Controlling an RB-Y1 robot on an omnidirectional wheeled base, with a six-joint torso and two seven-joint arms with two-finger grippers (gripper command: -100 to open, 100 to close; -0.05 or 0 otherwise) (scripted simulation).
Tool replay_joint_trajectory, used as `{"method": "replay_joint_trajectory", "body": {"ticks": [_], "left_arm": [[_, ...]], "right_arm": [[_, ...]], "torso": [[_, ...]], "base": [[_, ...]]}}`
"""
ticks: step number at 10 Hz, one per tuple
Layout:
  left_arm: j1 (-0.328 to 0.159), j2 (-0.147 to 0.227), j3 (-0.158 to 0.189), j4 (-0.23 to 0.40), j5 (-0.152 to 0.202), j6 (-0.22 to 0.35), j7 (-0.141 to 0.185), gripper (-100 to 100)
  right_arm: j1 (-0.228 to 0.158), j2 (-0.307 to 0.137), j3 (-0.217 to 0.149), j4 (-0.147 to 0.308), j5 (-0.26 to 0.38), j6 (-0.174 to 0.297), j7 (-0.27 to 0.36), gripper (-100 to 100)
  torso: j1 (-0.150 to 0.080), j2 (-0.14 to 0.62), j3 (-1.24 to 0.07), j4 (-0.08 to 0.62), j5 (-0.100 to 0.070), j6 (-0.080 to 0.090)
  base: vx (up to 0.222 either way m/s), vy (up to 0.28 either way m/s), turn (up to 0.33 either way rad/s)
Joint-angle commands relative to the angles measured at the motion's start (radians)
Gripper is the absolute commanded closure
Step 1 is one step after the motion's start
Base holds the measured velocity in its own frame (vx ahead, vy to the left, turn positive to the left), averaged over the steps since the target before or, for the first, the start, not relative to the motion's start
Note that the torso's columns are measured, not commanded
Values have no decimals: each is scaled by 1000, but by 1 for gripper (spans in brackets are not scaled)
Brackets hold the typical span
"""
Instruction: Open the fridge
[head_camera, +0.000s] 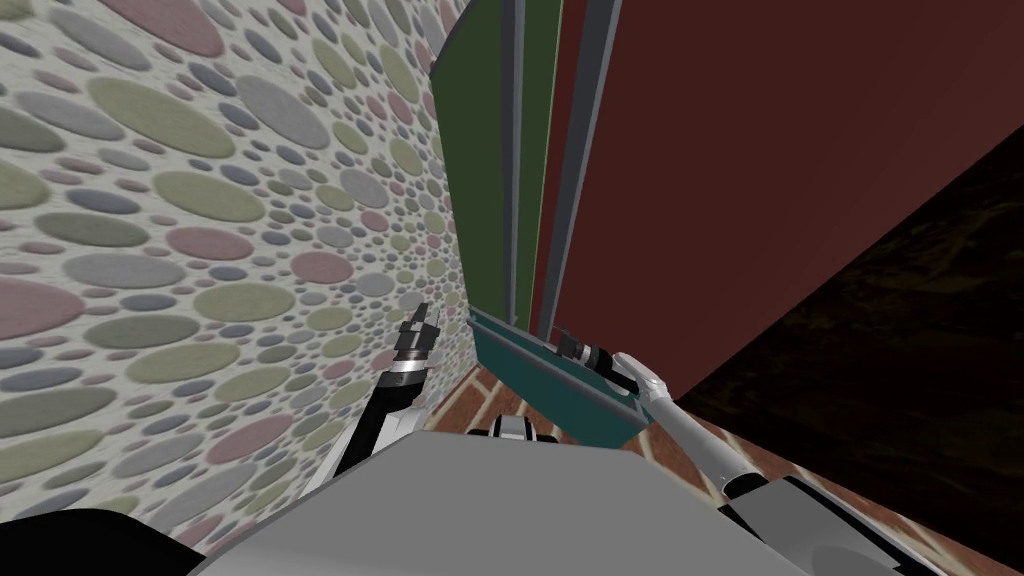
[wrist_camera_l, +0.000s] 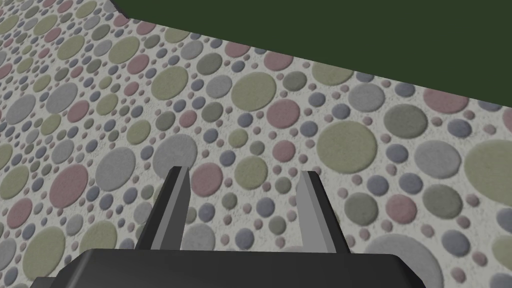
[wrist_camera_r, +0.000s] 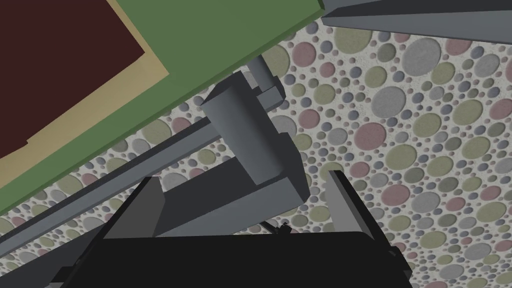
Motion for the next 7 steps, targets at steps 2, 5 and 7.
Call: {"method": "replay_joint_trajectory", "body": {"ticks": [2, 5, 7], "left_arm": [[0, 0, 0, 0, 0, 0, 0, 0], [0, 0, 0, 0, 0, 0, 0, 0], [0, 0, 0, 0, 0, 0, 0, 0]], "right_arm": [[8, -1, -92, 58, 52, -104, -10, -100], [17, -2, -179, 116, 103, -182, -23, -100], [17, -2, -227, 117, 103, -202, -23, -100]], "torso": [[1, -4, -2, -2, 0, 0], [-3, -3, -2, -2, -1, 1], [-3, -4, -3, 0, 0, 2]], "base": [[23, 101, 86], [20, 77, 28], [-7, 49, 2]]}}
